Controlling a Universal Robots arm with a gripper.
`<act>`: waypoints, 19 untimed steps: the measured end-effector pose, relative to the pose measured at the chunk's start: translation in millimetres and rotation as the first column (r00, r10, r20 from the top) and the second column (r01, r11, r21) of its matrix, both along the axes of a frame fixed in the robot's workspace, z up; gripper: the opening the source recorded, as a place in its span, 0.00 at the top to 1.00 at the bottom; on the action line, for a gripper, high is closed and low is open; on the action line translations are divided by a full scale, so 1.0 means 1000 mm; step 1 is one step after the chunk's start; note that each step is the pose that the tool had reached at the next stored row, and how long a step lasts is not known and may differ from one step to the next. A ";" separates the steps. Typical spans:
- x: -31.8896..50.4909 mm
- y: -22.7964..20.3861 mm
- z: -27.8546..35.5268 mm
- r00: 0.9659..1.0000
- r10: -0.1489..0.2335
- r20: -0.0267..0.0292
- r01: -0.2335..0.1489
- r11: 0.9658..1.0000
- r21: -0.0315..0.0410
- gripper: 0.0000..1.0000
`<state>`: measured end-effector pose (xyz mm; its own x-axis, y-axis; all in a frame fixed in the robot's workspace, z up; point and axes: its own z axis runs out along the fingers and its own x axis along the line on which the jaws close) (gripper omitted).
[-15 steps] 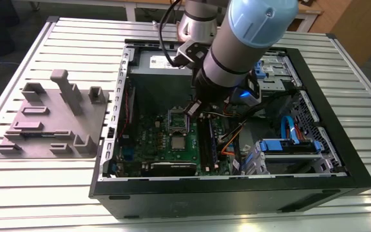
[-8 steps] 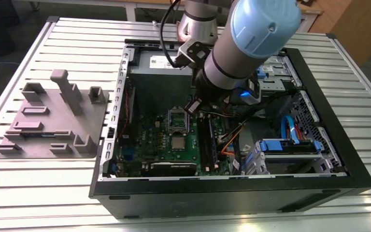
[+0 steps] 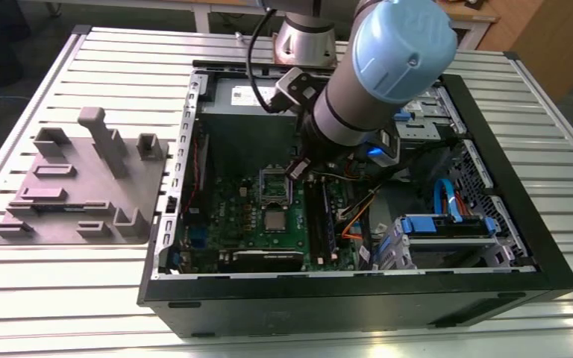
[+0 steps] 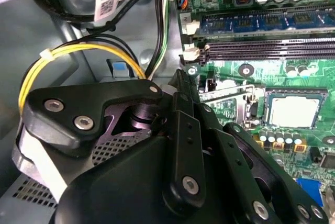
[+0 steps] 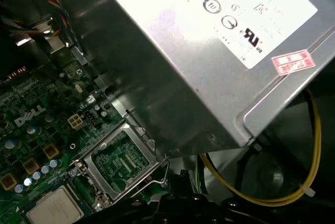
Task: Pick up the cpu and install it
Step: 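Close the cpu cover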
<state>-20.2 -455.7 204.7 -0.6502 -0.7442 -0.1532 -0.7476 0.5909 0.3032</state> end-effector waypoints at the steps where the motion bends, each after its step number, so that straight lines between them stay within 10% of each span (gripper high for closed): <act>1: 0.0000 0.0000 -0.0009 1.000 0.000 0.000 0.000 1.000 0.000 0.89; 19: 0.0004 0.0008 -0.0065 1.000 0.001 0.001 -0.001 1.000 -0.003 0.89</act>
